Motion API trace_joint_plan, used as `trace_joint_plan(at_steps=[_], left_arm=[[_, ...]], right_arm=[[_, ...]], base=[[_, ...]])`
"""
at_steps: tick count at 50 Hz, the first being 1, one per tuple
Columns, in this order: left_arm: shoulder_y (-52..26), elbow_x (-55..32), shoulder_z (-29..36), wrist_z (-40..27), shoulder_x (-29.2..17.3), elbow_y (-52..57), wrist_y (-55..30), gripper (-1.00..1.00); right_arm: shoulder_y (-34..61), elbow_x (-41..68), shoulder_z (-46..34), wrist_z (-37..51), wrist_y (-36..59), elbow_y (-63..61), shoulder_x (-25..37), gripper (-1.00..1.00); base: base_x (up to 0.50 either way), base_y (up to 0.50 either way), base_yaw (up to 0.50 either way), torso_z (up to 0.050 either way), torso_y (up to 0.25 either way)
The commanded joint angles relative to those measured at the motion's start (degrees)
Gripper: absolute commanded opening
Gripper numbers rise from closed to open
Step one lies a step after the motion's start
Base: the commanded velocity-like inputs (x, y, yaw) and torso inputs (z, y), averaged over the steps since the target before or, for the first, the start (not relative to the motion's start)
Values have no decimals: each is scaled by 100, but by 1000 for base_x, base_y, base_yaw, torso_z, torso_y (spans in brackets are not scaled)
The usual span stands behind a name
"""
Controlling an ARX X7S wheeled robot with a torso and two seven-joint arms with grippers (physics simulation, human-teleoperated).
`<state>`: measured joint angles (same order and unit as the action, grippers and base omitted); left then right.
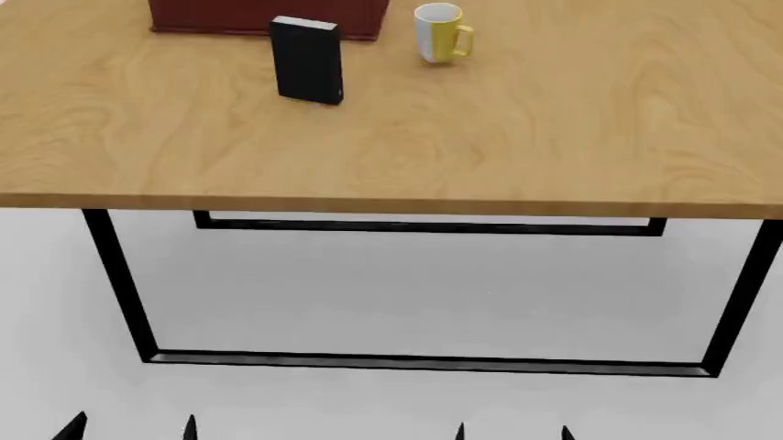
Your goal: Pick up the book and place it in the front compartment of the caddy.
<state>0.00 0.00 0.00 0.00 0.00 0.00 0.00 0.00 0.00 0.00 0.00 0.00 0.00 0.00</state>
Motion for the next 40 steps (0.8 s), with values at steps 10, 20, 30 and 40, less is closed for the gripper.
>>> trace_joint_plan(at_steps=[10, 20, 30, 40], left_arm=[[2, -218, 303, -191, -228, -1, 5, 100], [58, -391, 443, -285, -331, 350, -175, 100], [15, -739, 416, -384, -522, 1769, -1077, 100], [-622, -974, 166, -681, -802, 3347, -2647, 100]], right_arm=[[-32, 406, -492, 474, 20, -64, 430, 100], [-96, 493, -519, 593, 249, -458, 525, 100], [131, 560, -530, 744, 1563, -2189, 798, 100], [367, 678, -231, 951, 3170, -4032, 1138, 100]], base=[[0, 0, 0, 0, 0], [0, 0, 0, 0, 0], [0, 0, 0, 0, 0], [0, 0, 0, 0, 0]])
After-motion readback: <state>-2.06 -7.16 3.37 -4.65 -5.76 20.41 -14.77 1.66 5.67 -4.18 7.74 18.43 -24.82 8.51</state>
